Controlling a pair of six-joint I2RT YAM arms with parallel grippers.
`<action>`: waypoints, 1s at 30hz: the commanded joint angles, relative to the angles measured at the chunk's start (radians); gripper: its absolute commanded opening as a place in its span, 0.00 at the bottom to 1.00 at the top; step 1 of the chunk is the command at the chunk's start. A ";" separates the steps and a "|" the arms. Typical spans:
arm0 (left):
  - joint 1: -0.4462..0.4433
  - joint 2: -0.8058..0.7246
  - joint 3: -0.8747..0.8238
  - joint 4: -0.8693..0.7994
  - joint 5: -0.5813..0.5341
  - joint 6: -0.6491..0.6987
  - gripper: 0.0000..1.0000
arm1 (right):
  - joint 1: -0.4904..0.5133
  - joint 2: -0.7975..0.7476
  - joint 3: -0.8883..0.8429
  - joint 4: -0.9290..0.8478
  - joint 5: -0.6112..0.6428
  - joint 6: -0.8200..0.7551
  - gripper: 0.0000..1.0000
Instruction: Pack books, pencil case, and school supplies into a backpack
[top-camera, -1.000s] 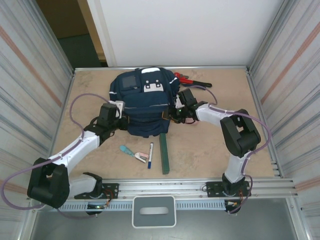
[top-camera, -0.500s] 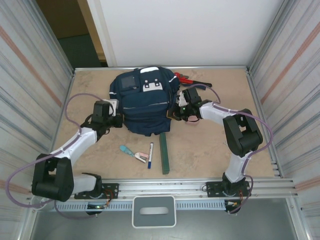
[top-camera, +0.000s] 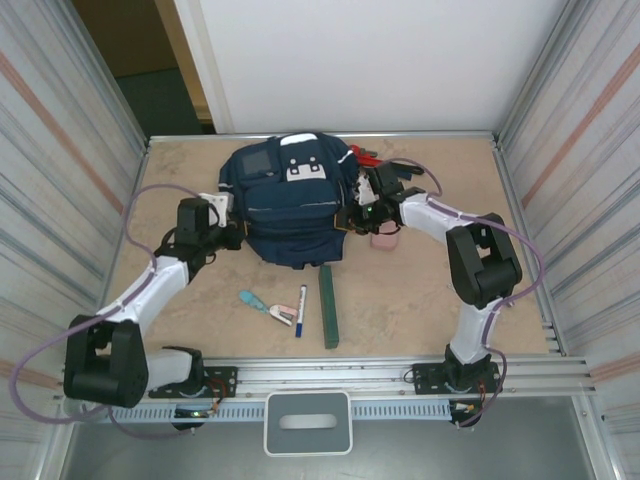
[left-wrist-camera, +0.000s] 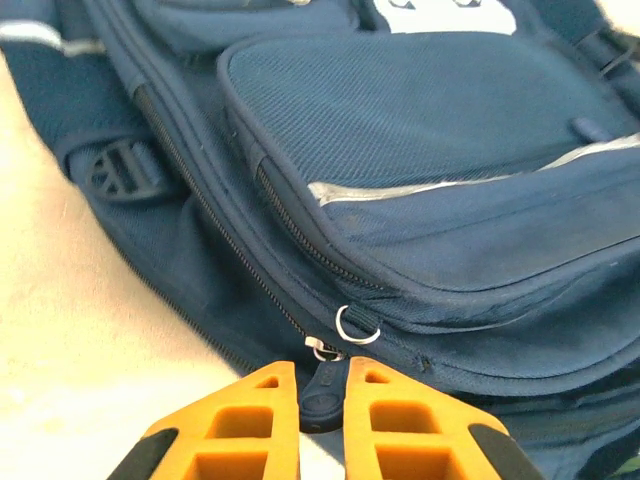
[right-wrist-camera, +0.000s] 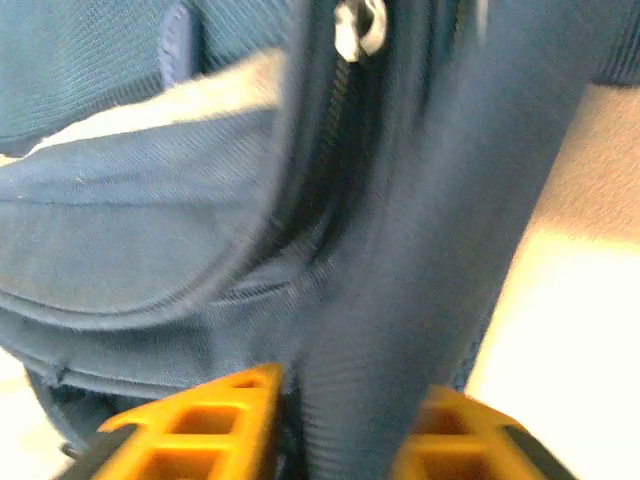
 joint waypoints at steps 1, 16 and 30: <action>-0.051 -0.082 -0.002 0.044 -0.003 0.012 0.00 | 0.005 0.008 0.096 -0.075 0.100 -0.062 0.40; -0.119 -0.082 0.075 0.051 0.026 0.122 0.00 | 0.268 -0.192 0.083 -0.037 0.499 -0.573 0.69; -0.119 -0.083 0.061 0.046 0.012 0.118 0.00 | 0.370 0.023 0.223 0.017 0.291 -0.634 0.53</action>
